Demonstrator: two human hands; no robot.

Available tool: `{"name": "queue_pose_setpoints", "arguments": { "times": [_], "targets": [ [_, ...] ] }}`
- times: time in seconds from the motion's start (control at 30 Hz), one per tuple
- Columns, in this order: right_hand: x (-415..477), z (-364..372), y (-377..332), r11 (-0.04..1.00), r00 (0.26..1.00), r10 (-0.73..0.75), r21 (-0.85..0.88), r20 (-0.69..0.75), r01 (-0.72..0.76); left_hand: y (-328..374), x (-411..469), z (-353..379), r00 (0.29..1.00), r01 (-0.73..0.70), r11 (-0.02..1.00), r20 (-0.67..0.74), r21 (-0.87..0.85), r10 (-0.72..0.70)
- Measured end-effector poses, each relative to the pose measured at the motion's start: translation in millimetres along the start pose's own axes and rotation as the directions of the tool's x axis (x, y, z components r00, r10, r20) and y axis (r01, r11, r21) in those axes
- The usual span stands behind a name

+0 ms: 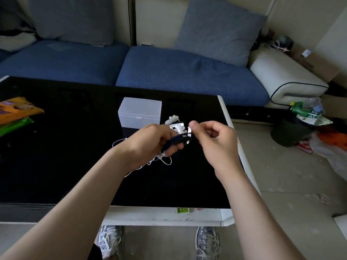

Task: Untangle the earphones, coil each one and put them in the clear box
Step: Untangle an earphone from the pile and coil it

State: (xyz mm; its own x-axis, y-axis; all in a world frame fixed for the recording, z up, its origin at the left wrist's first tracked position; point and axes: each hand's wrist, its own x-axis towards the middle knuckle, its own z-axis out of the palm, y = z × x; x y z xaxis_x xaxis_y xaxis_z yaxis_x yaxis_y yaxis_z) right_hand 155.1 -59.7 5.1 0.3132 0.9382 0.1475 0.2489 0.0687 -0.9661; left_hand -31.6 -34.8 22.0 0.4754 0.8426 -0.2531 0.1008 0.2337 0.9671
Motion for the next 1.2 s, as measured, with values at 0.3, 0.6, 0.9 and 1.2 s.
{"name": "queue_pose_setpoints", "arguments": {
  "times": [0.3,0.6,0.9,1.2],
  "targets": [
    [-6,10,7,0.944,0.927,0.264,-0.267,0.267,-0.192,4,3,3,0.999,-0.038,0.966,-0.015,-0.257,0.036],
    [-14,19,-5,0.936,0.876,0.242,-0.338,0.417,-0.098,4,7,3,0.98,0.07,0.984,-0.197,0.162,-0.037],
    [-10,18,1,0.918,0.961,-0.128,-0.338,0.247,0.209,-9,4,5,0.966,0.096,0.726,-0.24,0.681,0.097],
    [-3,17,11,0.931,0.968,-0.105,-0.32,0.23,0.177,-1,0,9,0.999,0.002,0.923,-0.048,0.385,0.018]
  ]
}}
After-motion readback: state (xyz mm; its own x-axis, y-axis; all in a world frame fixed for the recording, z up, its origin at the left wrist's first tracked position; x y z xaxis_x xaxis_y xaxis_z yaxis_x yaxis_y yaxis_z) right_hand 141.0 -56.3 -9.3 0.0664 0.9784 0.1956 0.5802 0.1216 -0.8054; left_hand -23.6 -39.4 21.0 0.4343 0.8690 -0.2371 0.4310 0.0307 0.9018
